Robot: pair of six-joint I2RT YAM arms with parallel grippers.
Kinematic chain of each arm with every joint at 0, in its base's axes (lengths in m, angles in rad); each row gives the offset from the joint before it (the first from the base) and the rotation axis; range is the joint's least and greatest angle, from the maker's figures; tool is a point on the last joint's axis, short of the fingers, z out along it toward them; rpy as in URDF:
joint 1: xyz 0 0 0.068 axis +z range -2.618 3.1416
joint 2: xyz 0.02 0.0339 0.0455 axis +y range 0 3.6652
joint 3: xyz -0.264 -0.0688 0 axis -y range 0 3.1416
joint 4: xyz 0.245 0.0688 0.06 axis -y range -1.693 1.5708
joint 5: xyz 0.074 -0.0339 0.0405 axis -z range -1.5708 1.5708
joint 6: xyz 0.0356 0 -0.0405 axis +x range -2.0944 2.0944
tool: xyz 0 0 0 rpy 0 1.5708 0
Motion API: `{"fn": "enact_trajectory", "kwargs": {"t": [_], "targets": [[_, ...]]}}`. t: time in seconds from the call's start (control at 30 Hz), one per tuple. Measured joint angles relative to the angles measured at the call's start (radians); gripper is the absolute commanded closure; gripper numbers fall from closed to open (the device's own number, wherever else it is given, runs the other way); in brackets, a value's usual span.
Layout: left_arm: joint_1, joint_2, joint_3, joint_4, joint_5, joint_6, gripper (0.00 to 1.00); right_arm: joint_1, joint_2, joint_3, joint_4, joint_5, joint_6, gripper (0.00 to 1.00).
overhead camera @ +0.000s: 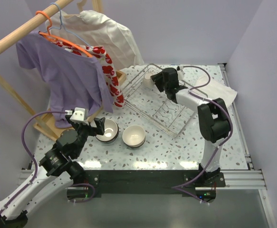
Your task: Unload the bowls from the dish rack
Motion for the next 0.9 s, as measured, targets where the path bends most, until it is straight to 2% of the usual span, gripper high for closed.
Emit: {"fn": "enact_trajectory", "kwargs": {"t": [0.4, 0.7, 0.9], "targets": [[0.000, 0.036, 0.000, 0.016, 0.045, 0.026, 0.02, 0.000, -0.245, -0.054, -0.166, -0.070, -0.264, 0.96], [0.000, 0.130, 0.000, 0.022, 0.097, 0.039, 0.02, 0.000, -0.382, -0.054, -0.395, -0.122, -0.485, 1.00], [0.000, 0.134, 0.000, 0.026, 0.119, 0.050, 0.00, 0.000, -0.469, -0.055, -0.532, -0.166, -0.637, 1.00]]}}
